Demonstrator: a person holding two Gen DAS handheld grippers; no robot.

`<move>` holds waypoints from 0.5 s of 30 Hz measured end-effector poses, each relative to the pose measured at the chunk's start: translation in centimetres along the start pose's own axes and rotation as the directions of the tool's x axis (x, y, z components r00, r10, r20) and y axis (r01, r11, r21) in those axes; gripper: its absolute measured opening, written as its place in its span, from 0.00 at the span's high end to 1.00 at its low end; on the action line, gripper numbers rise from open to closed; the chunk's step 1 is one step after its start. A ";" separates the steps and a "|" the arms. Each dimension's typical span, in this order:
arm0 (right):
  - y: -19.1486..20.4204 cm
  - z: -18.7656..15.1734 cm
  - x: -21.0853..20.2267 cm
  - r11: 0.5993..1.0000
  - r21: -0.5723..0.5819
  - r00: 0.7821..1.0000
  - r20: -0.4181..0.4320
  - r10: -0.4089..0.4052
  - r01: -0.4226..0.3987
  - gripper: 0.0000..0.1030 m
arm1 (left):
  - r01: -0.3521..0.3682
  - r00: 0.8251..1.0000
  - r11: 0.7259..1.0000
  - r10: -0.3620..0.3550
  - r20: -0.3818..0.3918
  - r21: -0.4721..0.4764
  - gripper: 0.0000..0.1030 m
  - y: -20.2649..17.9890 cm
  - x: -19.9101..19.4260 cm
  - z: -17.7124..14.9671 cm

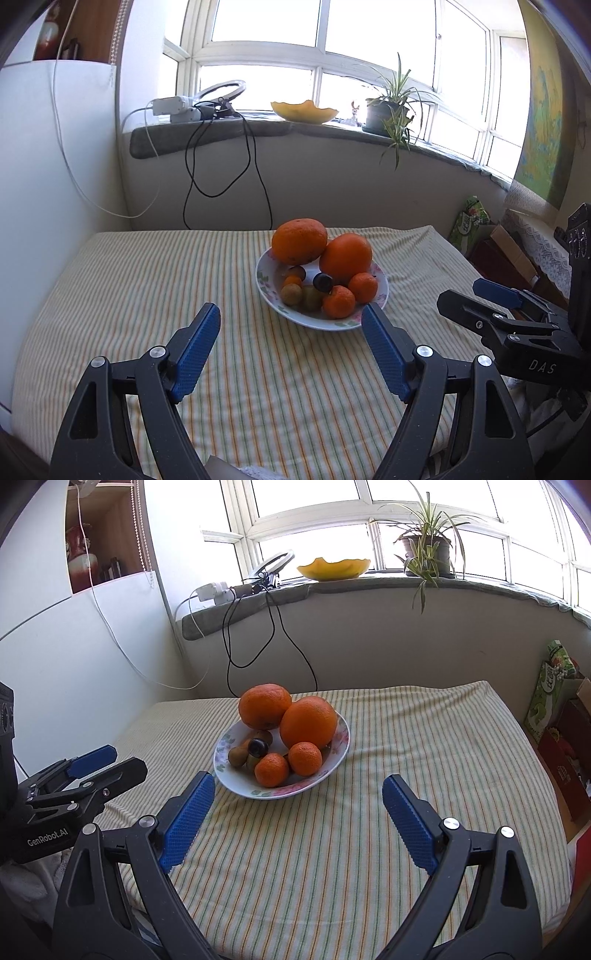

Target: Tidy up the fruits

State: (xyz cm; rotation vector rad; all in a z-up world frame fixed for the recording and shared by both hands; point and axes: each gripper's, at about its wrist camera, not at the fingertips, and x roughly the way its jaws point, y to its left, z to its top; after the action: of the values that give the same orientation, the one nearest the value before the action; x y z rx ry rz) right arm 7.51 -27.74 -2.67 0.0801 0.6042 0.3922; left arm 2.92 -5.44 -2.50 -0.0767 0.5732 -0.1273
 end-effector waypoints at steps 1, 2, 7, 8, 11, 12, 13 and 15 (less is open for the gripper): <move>0.0 0.0 0.0 1.000 0.000 1.000 0.000 0.000 0.000 0.09 | 0.001 1.000 1.000 -0.001 0.000 0.000 0.23 0.0 0.0 0.0; 0.0 0.0 0.0 1.000 0.000 1.000 -0.001 0.000 0.000 0.09 | 0.002 1.000 1.000 -0.002 0.001 0.000 0.23 0.0 0.0 0.0; 0.1 0.0 0.1 1.000 0.001 1.000 -0.003 0.002 -0.002 0.09 | 0.007 1.000 1.000 -0.007 0.000 0.002 0.23 -0.1 -0.1 0.0; 0.1 0.0 0.1 1.000 0.001 1.000 -0.002 0.002 -0.002 0.09 | 0.007 1.000 1.000 -0.007 0.000 0.003 0.23 -0.1 -0.1 0.0; 0.1 -0.1 0.1 1.000 0.001 1.000 -0.002 0.002 -0.002 0.09 | 0.012 1.000 1.000 -0.012 -0.001 0.001 0.23 -0.1 -0.1 0.0; 0.1 -0.1 0.1 1.000 0.001 1.000 -0.002 0.002 -0.002 0.09 | 0.011 1.000 1.000 -0.011 0.000 0.001 0.23 -0.1 -0.2 0.0; 0.1 -0.1 0.1 1.000 0.001 1.000 -0.003 0.003 -0.003 0.09 | 0.012 1.000 1.000 -0.012 0.001 0.000 0.23 -0.1 -0.2 0.0; 0.2 -0.1 0.2 1.000 0.001 1.000 -0.006 0.004 -0.004 0.09 | 0.014 1.000 1.000 -0.014 0.000 -0.002 0.23 0.0 -0.2 0.0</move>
State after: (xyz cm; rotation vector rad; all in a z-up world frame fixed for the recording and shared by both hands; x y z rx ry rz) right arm 7.46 -27.47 -2.84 0.0810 0.6104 0.3957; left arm 2.76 -5.45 -2.38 -0.0825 0.5724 -0.1403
